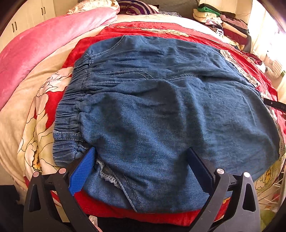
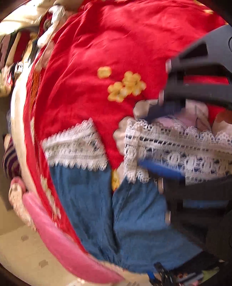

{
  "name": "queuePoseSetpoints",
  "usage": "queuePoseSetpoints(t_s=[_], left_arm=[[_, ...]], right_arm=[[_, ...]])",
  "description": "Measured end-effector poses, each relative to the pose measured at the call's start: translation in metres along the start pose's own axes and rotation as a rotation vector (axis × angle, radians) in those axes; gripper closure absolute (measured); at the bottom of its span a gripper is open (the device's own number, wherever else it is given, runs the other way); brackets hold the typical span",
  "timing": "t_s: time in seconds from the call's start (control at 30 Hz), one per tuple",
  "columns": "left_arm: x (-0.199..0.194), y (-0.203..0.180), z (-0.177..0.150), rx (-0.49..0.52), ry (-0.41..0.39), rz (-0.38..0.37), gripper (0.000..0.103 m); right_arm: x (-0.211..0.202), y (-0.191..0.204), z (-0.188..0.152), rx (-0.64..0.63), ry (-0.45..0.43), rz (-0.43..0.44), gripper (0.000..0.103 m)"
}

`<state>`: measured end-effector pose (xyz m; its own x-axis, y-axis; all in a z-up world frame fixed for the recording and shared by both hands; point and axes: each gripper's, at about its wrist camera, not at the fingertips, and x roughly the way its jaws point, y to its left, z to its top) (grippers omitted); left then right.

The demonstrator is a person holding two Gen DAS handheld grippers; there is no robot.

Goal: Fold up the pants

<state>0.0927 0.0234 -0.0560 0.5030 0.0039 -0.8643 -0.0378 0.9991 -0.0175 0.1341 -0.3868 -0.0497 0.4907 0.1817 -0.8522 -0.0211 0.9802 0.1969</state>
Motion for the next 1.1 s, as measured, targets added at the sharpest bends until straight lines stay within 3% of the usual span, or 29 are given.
queuePoseSetpoints(t_s=[0.13, 0.3, 0.37, 0.43, 0.53, 0.63, 0.77, 0.97, 1.1], left_arm=[[0.000, 0.000, 0.000, 0.000, 0.003, 0.001, 0.004], [0.000, 0.001, 0.000, -0.003, 0.001, -0.004, 0.004], [0.000, 0.001, -0.001, -0.007, 0.000, -0.008, 0.004], [0.000, 0.001, -0.001, -0.008, -0.001, -0.012, 0.004], [-0.003, 0.004, -0.002, -0.013, -0.007, -0.021, 0.004], [-0.011, 0.009, -0.002, -0.038, -0.022, -0.047, 0.004], [-0.030, 0.022, 0.000, -0.095, -0.058, -0.097, 0.004], [-0.043, 0.039, 0.003, -0.130, -0.084, -0.095, 0.004], [-0.039, 0.042, -0.001, -0.121, -0.067, -0.084, 0.004]], right_arm=[[-0.003, -0.004, 0.017, -0.001, -0.041, -0.014, 0.093], [0.023, -0.005, 0.021, -0.002, 0.004, -0.071, 0.090], [0.018, -0.004, 0.021, -0.009, -0.011, -0.096, 0.082], [0.011, -0.008, 0.020, 0.000, -0.022, -0.122, 0.066], [-0.010, -0.004, 0.021, -0.014, -0.071, -0.189, 0.059], [-0.031, 0.009, 0.021, -0.043, -0.118, -0.187, 0.049], [-0.042, 0.053, 0.021, -0.146, -0.135, -0.075, 0.044], [-0.015, 0.144, 0.014, -0.325, -0.043, 0.166, 0.040], [0.020, 0.183, 0.006, -0.397, 0.050, 0.189, 0.038]])
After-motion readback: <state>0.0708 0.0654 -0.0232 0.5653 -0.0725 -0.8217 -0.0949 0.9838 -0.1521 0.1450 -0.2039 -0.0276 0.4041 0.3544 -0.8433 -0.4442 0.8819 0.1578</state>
